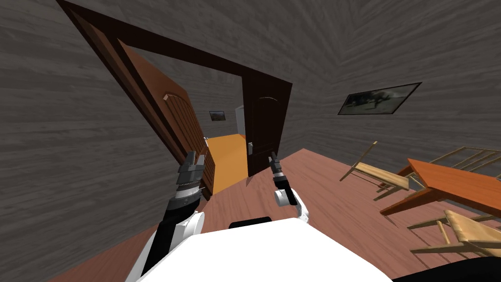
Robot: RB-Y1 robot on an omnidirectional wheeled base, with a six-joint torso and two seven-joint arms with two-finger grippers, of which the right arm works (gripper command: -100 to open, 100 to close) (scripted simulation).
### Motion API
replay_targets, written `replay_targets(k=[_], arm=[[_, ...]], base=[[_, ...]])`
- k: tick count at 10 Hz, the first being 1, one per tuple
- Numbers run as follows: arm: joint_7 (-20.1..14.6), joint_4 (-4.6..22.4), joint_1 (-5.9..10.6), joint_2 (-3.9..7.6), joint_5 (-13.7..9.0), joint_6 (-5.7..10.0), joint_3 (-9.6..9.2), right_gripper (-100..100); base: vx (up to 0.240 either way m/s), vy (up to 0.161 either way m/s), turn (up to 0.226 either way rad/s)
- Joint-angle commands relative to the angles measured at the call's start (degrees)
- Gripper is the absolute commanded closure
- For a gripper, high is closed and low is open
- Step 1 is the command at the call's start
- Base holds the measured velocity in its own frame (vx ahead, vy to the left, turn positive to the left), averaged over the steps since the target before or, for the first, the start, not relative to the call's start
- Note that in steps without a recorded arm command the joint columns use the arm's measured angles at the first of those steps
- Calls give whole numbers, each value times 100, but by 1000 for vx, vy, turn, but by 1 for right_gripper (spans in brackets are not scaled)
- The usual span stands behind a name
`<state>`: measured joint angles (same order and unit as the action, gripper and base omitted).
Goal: Push the door open
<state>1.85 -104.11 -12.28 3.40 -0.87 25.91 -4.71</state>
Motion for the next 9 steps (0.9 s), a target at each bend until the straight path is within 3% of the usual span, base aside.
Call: replay_targets(k=[1,9], arm=[[-32,286,148,4,18,-27,-8,-100],[-159,1527,795,-48,119,-283,-77,-100]], base=[[94,-59,76],[90,-56,72]])
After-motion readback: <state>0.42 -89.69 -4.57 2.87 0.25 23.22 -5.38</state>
